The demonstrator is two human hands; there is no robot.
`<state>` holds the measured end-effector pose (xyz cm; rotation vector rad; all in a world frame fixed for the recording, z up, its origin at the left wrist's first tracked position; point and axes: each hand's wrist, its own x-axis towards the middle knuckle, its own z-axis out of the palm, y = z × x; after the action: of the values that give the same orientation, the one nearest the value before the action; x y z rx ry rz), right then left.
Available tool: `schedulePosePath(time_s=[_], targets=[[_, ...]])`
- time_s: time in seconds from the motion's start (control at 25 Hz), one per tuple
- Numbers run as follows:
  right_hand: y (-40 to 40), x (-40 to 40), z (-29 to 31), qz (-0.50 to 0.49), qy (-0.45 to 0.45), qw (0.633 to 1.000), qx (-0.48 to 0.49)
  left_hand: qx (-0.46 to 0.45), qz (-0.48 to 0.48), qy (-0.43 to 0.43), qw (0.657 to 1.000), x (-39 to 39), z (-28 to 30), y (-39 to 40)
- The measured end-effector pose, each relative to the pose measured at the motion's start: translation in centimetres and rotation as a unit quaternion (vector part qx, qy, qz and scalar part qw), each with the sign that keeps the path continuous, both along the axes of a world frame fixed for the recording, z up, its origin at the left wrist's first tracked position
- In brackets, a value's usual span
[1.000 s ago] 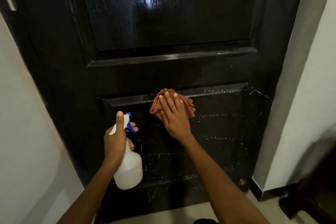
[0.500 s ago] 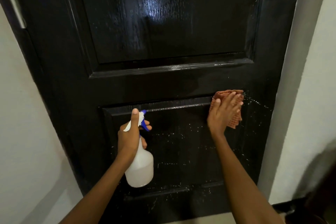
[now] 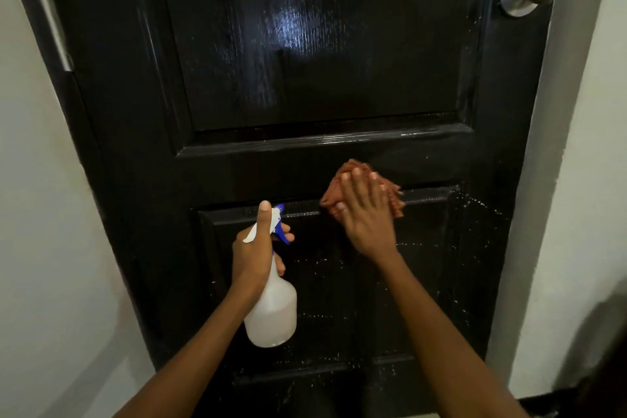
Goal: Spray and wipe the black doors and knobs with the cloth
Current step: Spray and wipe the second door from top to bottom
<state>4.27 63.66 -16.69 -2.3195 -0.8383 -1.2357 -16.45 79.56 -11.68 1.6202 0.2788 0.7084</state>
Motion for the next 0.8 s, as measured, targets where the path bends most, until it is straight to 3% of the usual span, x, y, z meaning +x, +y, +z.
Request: schedulePosePath(time_s=[0.08, 0.16, 0.28, 0.32, 0.36, 0.4, 0.48, 0.52, 0.6, 0.68, 0.8], targets=[[-4.7, 1.9, 1.1, -0.047, 0.051, 0.994, 0.081, 0.008, -0.013, -0.012, 1.000, 0.7, 0.9, -1.1], [-9.2, 3.2, 3.2, -0.081, 0.119, 0.966, 0.217, 0.016, -0.025, -0.019, 0.999, 1.3, 1.9, -2.1], [-10.9, 3.9, 7.8, -0.122, 0.224, 0.849, 0.463, 0.017, -0.029, -0.043, 0.999, 2.2, 3.7, -3.2], [-9.7, 3.5, 9.6, -0.129, 0.235, 0.821, 0.504, 0.015, -0.029, -0.054, 0.998, 2.4, 4.4, -3.4], [-8.0, 2.8, 10.9, -0.128, 0.222, 0.827, 0.501, 0.012, -0.031, -0.065, 0.997, 2.6, 5.2, -3.7], [-5.9, 1.9, 11.8, -0.114, 0.187, 0.861, 0.460, 0.012, -0.032, -0.073, 0.997, 2.8, 5.9, -3.8], [-1.9, 0.5, 11.3, -0.052, 0.071, 0.959, 0.270, 0.022, -0.034, -0.083, 0.996, 3.1, 7.2, -4.1], [-0.7, 0.0, 10.4, -0.016, 0.012, 0.989, 0.148, 0.028, -0.033, -0.084, 0.996, 3.3, 7.6, -4.3], [-1.5, 0.2, 8.9, 0.018, -0.085, 0.996, -0.026, 0.037, -0.033, -0.082, 0.995, 3.6, 8.3, -4.9], [-4.7, 2.0, 8.1, 0.003, -0.125, 0.991, -0.039, 0.044, -0.041, -0.083, 0.995, 4.0, 8.7, -5.5], [-11.3, 4.7, 7.4, -0.090, -0.045, 0.992, 0.076, 0.051, -0.051, -0.085, 0.994, 4.4, 9.1, -6.6]])
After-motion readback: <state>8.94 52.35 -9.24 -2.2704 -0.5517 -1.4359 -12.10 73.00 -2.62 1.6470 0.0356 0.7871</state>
